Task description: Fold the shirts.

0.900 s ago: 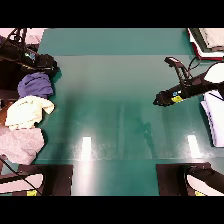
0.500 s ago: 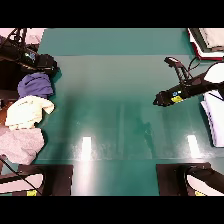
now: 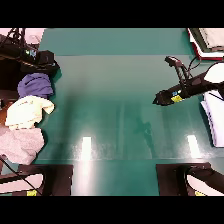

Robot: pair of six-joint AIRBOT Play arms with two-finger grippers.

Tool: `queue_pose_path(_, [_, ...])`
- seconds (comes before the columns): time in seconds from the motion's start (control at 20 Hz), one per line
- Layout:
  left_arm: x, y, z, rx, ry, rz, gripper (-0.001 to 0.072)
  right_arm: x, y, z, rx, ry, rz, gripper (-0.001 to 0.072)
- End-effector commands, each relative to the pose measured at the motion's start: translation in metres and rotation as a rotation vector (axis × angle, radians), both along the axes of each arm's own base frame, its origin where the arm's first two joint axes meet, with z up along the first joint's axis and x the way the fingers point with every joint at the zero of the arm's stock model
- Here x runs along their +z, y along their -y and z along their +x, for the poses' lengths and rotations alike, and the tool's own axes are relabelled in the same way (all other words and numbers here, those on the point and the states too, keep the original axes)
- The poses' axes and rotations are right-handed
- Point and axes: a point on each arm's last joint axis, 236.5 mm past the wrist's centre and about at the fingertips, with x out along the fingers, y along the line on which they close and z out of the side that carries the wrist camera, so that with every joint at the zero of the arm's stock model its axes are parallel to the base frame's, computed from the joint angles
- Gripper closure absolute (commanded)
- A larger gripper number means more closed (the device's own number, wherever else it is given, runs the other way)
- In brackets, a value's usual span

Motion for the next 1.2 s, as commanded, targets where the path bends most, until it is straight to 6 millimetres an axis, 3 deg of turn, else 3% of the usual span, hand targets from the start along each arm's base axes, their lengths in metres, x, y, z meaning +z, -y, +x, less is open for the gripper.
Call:
queue_pose_path(0.0, [0.011, 0.002, 0.014, 0.031, 0.062, -0.03, 0.068, 0.001, 0.0, 0.001, -0.001, 0.006, 0.001, 0.0693])
queue_pose_path(0.15, [0.017, -0.009, 0.031, 0.072, 0.135, -0.002, 0.0677, 0.001, 0.0, 0.001, -0.001, 0.004, 0.001, 0.0693])
queue_pose_path(0.2, [0.017, -0.021, 0.041, 0.088, 0.179, 0.055, 0.0425, 0.001, -0.001, 0.001, -0.001, 0.004, 0.002, 0.0693])
queue_pose_path(0.25, [0.015, -0.037, 0.052, 0.122, 0.218, 0.12, 0.0082, 0.001, -0.001, 0.001, 0.0, 0.003, 0.003, 0.0693])
queue_pose_path(0.3, [0.015, -0.058, 0.066, 0.178, 0.262, 0.193, 0.0028, 0.001, -0.002, 0.0, 0.001, -0.001, 0.008, 0.0693])
queue_pose_path(0.45, [0.001, -0.13, 0.108, 0.345, 0.35, 0.418, 0.0026, 0.002, -0.005, -0.001, -0.017, -0.014, 0.024, 0.0693])
queue_pose_path(0.6, [-0.056, -0.181, 0.138, 0.417, 0.305, 0.443, 0.0026, 0.002, -0.005, -0.001, -0.036, -0.023, 0.028, 0.0693])
queue_pose_path(0.7, [-0.1, -0.214, 0.147, 0.457, 0.24, 0.451, 0.0026, 0.002, -0.005, -0.002, -0.046, -0.032, 0.029, 0.0693])
queue_pose_path(0.85, [-0.145, -0.237, 0.155, 0.446, 0.179, 0.482, 0.0026, 0.002, -0.005, 0.0, -0.075, -0.04, 0.036, 0.0693])
queue_pose_path(1.15, [-0.17, -0.241, 0.183, 0.415, 0.204, 0.503, 0.0027, 0.003, -0.005, 0.002, -0.094, -0.041, 0.04, 0.0693])
